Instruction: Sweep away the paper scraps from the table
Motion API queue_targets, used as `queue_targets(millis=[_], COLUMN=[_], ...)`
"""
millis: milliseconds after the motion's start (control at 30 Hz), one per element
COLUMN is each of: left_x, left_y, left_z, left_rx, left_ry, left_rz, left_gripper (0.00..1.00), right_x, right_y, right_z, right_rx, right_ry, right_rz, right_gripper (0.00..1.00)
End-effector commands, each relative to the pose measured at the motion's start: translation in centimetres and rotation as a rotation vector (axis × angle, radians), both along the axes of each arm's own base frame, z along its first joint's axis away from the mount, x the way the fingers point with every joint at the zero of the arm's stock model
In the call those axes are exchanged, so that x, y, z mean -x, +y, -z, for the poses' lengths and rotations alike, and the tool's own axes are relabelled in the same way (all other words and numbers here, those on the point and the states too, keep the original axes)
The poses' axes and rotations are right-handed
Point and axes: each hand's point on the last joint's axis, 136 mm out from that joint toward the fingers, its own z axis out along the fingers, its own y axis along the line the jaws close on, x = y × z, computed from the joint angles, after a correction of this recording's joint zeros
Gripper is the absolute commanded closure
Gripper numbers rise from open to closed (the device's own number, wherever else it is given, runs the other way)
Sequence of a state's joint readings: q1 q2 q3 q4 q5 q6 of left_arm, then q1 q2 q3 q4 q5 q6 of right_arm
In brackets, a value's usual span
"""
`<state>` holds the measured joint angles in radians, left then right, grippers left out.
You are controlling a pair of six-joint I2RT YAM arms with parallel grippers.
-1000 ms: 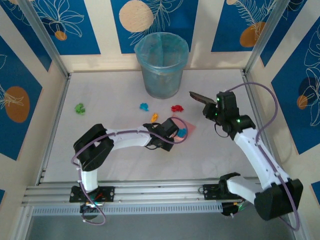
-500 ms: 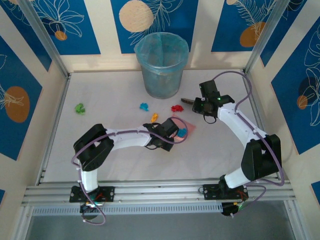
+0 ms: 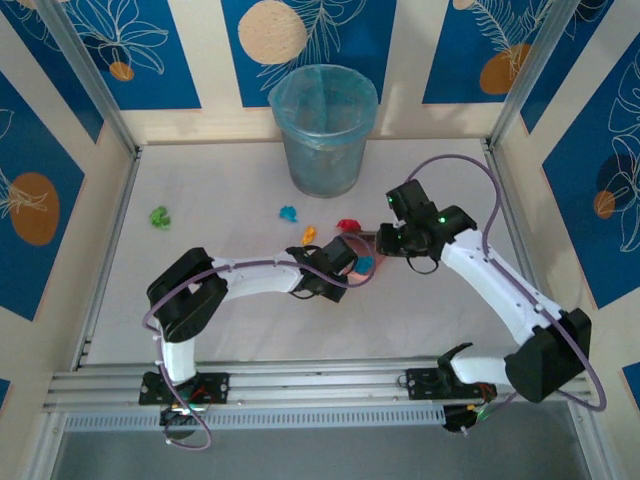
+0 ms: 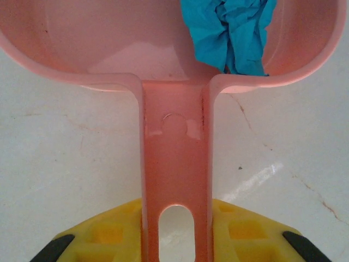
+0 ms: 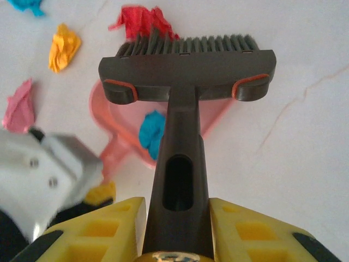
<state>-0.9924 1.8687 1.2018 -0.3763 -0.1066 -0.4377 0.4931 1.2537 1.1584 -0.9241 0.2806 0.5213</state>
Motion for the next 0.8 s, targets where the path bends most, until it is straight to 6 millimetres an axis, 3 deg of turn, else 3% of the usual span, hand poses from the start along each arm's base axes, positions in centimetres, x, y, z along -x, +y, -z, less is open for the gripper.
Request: queue_targets(millis=[0,233,500,767], left_x=[-0.3,-0.4,-0.3,-0.2], left_y=[1.2,1.2,1.2,1.1], left_z=[1.4,1.4,1.1,1.1], left_rx=[-0.062,-0.058,-0.055,-0.043], left_ry=[0.019,0.02,0.016,0.022], left_rz=[-0.023,-0.024,-0.024,-0.022], left_gripper=[1.0,1.0,1.0,1.0], right_x=[3.2,1.6,-1.1,-6.7], right_y=[-0.1,-2.2,-3.6,-3.4], right_z=[-0.3,-3.4,-3.5,-3.2], right_rx=[-0.039,-0.084,-0.126,-0.038], right_ry=[0.068,-0.113,-0.17,-0.231], right_rz=[-0.024,0.089,0.202,0.212], right_gripper=[1.0,1.0,1.0,1.0])
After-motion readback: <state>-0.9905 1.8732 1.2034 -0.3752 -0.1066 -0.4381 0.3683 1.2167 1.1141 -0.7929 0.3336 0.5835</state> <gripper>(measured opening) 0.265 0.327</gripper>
